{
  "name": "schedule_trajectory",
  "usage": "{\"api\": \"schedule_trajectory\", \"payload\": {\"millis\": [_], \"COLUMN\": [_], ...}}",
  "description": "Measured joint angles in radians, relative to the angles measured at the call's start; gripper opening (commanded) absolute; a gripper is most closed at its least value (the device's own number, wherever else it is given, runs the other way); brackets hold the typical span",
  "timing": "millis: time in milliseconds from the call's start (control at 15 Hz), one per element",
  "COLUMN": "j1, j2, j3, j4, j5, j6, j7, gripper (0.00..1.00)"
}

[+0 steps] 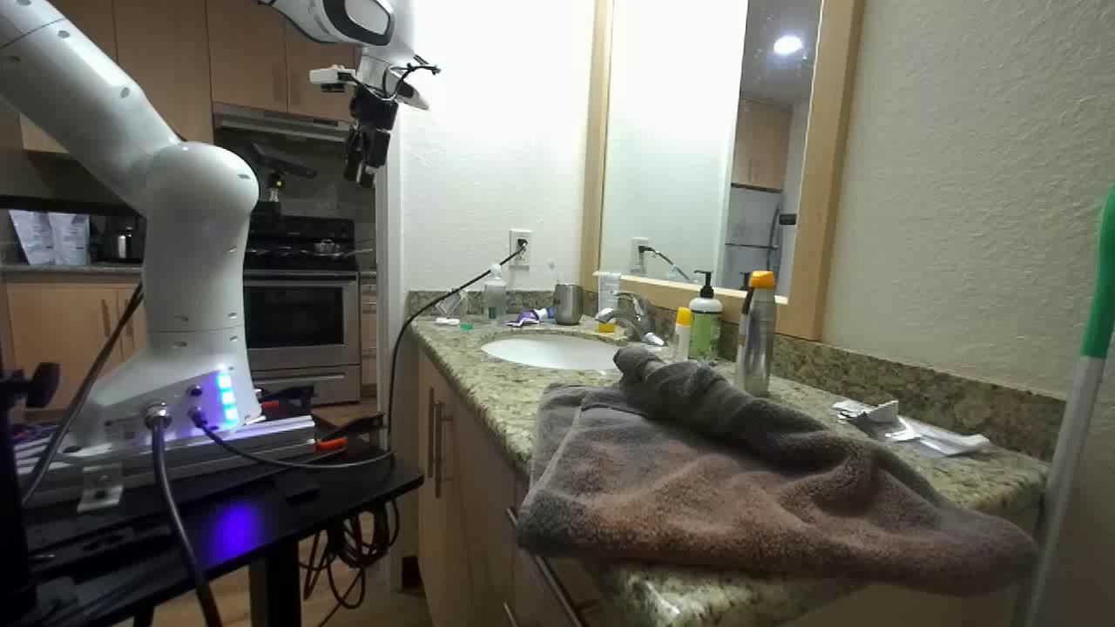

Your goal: Move the white tube to the right of the sink

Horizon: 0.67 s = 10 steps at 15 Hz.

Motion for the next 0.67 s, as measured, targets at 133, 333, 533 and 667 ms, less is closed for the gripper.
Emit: {"api": "schedule_trajectory", "payload": {"millis": [133,333,533,667], "j1": [0.0,-0.014,-0.044,-0.062], "j2": [0.0,0.027,0.174,0.301], "j3": [0.001,0.02,0.032,0.03], "j4": [0.0,-0.004,0.023,0.092], "j5": [0.0,0.003,0.033,0.062], "j6": [0.0,0.092,0.323,0.439], "j7": [0.0,0.063,0.166,0.229], "gripper": [1.0,1.0,1.0,1.0]}}
